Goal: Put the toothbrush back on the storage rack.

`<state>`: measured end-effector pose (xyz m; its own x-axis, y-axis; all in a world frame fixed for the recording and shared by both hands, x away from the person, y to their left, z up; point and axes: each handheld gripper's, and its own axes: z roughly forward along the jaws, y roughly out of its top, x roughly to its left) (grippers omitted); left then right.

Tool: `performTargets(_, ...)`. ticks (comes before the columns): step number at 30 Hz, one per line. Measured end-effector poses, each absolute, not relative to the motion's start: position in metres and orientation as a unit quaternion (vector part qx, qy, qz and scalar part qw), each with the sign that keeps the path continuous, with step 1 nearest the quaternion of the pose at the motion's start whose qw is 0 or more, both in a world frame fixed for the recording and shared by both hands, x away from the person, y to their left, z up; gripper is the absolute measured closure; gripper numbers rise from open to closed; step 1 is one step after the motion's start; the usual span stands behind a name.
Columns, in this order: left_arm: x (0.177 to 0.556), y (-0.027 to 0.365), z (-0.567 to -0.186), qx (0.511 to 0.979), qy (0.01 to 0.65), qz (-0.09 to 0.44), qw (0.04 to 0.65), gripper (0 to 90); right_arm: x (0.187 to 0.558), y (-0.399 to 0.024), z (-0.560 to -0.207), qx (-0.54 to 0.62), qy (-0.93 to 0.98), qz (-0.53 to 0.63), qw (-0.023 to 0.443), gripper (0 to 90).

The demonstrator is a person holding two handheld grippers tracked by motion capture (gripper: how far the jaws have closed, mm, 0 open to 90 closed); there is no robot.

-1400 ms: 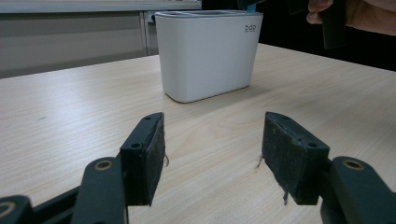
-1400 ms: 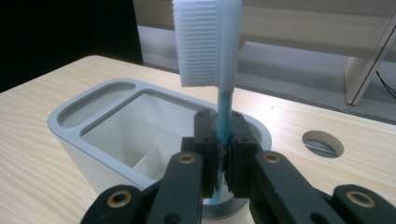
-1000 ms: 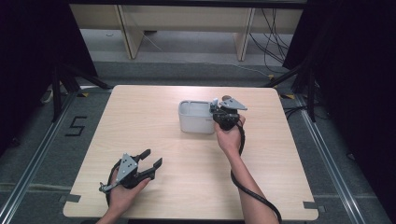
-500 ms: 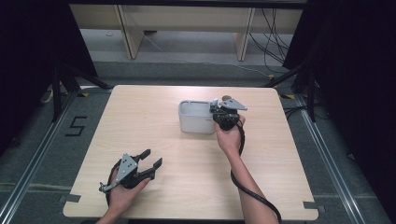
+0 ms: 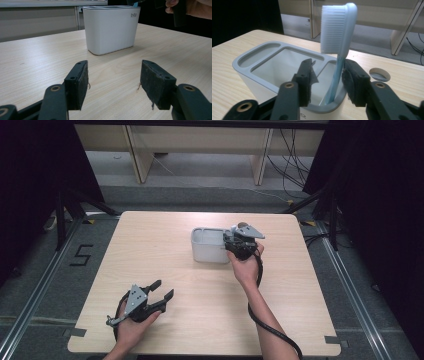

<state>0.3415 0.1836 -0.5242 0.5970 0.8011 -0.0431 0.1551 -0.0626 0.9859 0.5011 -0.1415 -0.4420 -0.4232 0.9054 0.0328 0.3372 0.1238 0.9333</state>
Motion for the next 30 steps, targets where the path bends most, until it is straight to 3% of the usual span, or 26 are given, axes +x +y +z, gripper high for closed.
performTargets(15,0.34,0.184,-0.523,0.681,0.355,0.278,0.577,39.0,0.488,-0.155,-0.435,0.457,0.692,0.476,0.291,38.5)
performTargets(30,0.34,0.183,-0.523,0.682,0.357,0.278,0.576,39.1,0.454,-0.182,-0.441,0.442,0.723,0.448,0.285,32.7)
